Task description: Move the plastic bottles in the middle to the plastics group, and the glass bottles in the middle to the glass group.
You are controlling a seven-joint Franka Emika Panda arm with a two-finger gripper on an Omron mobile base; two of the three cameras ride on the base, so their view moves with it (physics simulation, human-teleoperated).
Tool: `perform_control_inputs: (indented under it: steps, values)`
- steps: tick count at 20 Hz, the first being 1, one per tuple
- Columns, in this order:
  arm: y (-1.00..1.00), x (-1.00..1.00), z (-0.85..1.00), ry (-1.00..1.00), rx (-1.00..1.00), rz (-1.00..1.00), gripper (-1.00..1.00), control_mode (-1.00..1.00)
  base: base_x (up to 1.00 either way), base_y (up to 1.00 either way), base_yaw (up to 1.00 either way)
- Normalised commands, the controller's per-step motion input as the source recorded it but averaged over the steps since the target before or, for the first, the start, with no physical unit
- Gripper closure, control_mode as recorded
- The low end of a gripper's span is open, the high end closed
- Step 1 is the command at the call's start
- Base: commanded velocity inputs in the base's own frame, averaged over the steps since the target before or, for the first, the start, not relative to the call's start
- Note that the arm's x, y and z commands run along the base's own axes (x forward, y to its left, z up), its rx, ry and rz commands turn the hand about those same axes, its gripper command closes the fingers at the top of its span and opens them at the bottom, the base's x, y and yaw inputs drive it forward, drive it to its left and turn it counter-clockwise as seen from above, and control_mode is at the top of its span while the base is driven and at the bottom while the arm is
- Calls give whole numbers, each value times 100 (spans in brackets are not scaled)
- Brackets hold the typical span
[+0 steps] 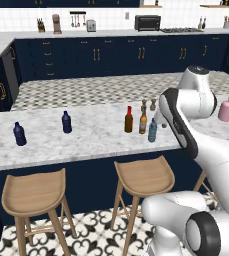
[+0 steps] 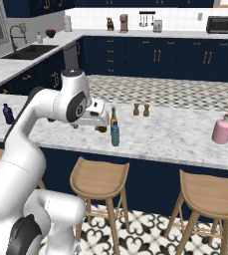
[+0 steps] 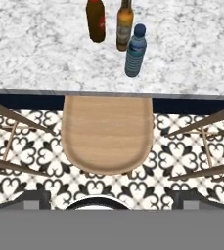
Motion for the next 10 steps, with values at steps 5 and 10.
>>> perform_control_inputs:
  steps: [5,10]
  values:
    - [-37,49,26,-1,-2,0,-100,-100,0,0,0]
    - [-15,84,-11,3,-1,0,-100,-100,0,0,0]
